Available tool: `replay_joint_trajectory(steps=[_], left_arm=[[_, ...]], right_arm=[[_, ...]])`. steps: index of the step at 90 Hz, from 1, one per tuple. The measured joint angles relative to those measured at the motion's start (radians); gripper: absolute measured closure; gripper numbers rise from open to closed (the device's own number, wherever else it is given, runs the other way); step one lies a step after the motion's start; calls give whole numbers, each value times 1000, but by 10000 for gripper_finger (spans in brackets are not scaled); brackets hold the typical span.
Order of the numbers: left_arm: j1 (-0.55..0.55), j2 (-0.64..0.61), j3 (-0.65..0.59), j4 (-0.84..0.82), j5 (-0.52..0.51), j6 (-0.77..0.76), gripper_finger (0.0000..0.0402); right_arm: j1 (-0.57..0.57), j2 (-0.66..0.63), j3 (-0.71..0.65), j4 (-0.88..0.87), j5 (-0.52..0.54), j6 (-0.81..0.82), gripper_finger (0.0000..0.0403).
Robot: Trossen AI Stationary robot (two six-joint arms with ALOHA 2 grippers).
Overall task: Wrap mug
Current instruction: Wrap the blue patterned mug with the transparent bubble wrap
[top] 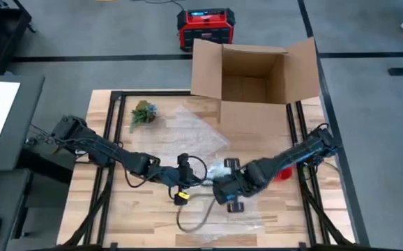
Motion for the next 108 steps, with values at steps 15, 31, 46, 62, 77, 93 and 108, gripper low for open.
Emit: replay_joint_trajectory(steps=[15, 31, 46, 62, 77, 93, 108], left_arm=[[-1, 0, 0, -5, 0, -19, 402], [-10, 0, 0, -29, -33, -98, 402], [-37, 0, 0, -77, -94, -270, 402], [-70, 4, 0, -89, -108, -326, 402], [-93, 5, 0, -91, -107, -326, 402], [-93, 5, 0, -94, -126, -326, 402], [-93, 5, 0, -93, -148, -326, 402]], right_arm=[[148, -5, 0, 49, 12, 41, 403], [271, 12, -63, 239, 18, 151, 395], [367, 13, -210, 474, 56, 234, 349], [394, 14, -437, 838, 71, 291, 287], [370, 14, -573, 991, 127, 239, 235], [337, 13, -632, 1064, 132, 90, 206], [311, 13, -672, 1054, 93, -17, 205]])
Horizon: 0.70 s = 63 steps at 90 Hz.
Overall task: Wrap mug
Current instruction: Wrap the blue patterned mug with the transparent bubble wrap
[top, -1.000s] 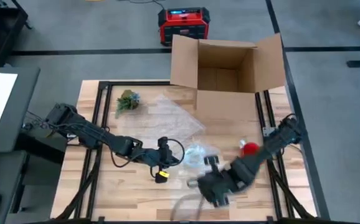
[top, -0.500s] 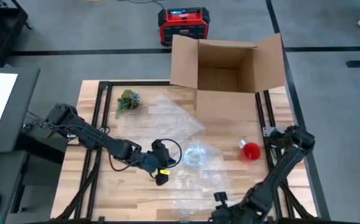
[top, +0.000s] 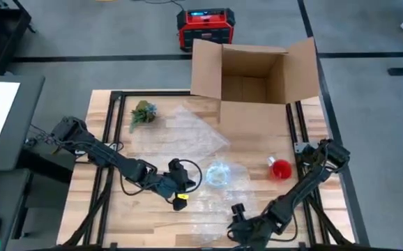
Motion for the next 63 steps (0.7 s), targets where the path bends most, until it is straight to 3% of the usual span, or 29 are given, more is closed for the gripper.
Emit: replay_joint_trajectory(steps=[26, 40, 63], left_arm=[[0, 0, 0, 1, -1, 3, 402], [0, 0, 0, 0, -1, 10, 402], [0, 0, 0, -3, -2, 10, 402]], right_arm=[[-15, 44, -8, 35, -82, -155, 207], [-11, 114, -6, 78, -50, -154, 212], [-17, 126, -4, 45, -29, -77, 279]])
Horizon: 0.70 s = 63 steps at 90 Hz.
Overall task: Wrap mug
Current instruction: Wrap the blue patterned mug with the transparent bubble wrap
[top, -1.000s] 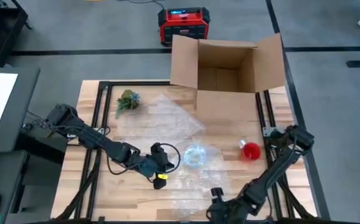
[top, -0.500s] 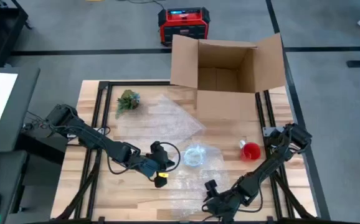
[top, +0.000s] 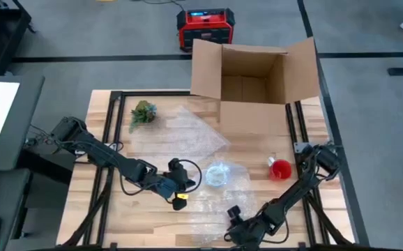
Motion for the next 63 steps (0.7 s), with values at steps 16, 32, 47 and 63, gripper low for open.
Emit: replay_joint_trajectory(steps=[16, 32, 47, 63], left_arm=[[0, 0, 0, 1, 0, 0, 402], [0, 0, 0, 4, -1, 7, 402], [5, 0, 0, 64, -2, 45, 402], [5, 0, 0, 131, -5, 108, 402]], right_arm=[[-1, -5, 1, -31, 78, 30, 379], [1, -33, 67, -144, 243, 49, 399], [5, -77, 198, -347, 340, 49, 402], [0, -91, 353, -577, 497, 42, 403]])
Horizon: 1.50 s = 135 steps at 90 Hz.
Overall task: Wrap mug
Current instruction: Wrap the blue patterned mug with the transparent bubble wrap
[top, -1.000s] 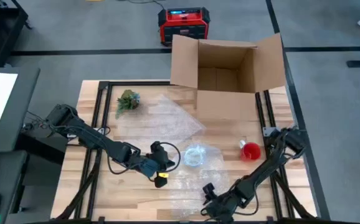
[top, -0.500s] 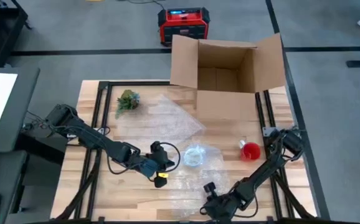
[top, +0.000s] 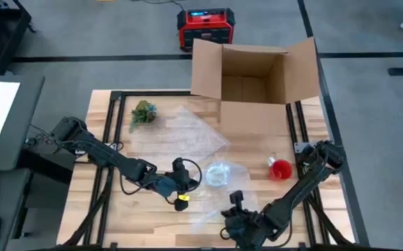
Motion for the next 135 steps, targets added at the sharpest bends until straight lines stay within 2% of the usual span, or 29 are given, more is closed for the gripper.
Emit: replay_joint_trajectory(steps=[19, 54, 70, 82, 103, 127, 135], left_arm=[[0, 11, 0, 5, -126, 24, 402], [31, 68, 0, 38, -183, 85, 402], [35, 84, 0, 6, -169, 103, 402], [-6, 39, 0, -35, -153, 118, 402], [-82, -38, 0, -82, -148, 106, 402], [-113, -42, 0, 0, 18, 132, 402], [-113, -43, 0, 13, 59, 134, 402]], right_arm=[[-23, 2, 104, -133, 109, 0, 403], [-137, 2, 132, -283, 146, 120, 403], [-198, 2, 132, -284, 140, 138, 403], [-237, 2, 120, -280, 128, 162, 403], [-304, 2, 115, -265, 22, 170, 403], [-391, 2, 112, -266, -57, 156, 403], [-423, 2, 112, -269, -112, 156, 403]])
